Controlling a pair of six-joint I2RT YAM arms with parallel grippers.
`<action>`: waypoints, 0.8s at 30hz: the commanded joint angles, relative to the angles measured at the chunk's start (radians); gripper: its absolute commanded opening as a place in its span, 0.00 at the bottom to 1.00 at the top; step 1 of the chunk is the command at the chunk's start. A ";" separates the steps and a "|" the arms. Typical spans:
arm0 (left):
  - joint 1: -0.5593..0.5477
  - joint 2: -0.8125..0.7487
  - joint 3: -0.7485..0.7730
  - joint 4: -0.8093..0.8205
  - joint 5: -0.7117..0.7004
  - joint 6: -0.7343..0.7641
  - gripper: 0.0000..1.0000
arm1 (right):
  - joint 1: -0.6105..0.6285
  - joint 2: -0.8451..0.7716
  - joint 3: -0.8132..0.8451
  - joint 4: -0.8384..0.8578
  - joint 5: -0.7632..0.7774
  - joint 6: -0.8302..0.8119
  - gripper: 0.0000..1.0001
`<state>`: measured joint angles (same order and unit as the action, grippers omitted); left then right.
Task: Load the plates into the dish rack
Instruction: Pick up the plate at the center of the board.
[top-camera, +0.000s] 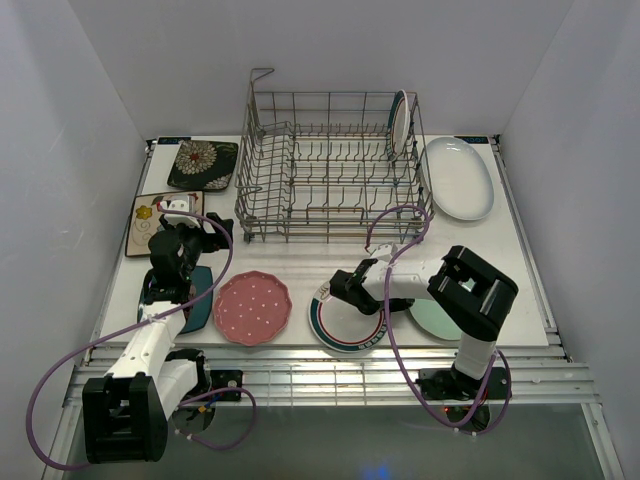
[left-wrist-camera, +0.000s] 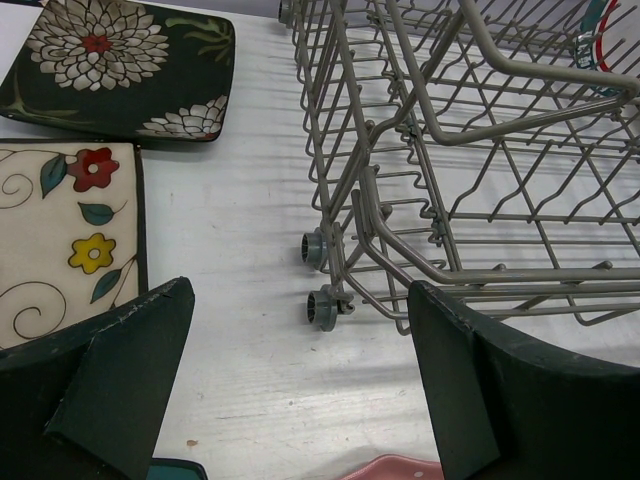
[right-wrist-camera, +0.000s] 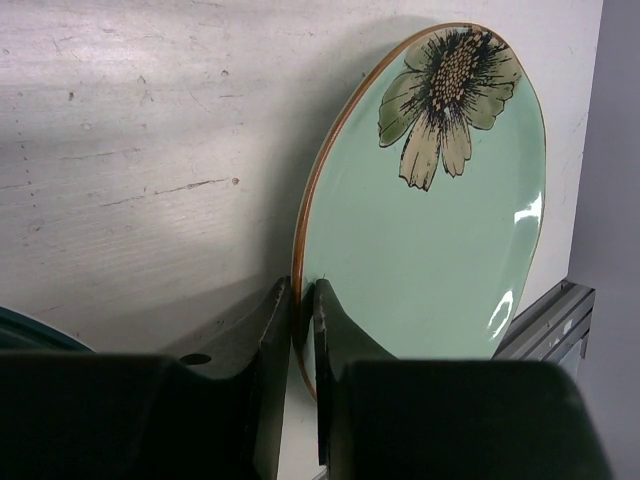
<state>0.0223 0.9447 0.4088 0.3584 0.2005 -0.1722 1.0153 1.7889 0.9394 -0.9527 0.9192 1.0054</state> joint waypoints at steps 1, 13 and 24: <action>-0.005 -0.003 0.033 -0.004 -0.010 0.008 0.98 | -0.003 0.004 0.006 -0.011 0.021 0.035 0.08; -0.004 -0.014 0.033 0.002 -0.004 0.026 0.98 | -0.003 -0.002 0.006 -0.024 0.026 0.053 0.08; -0.004 -0.035 0.024 0.031 -0.004 0.073 0.98 | -0.001 -0.037 -0.013 -0.012 0.027 0.053 0.08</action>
<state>0.0223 0.9340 0.4088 0.3679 0.1982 -0.1154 1.0157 1.7882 0.9348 -0.9680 0.9218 1.0092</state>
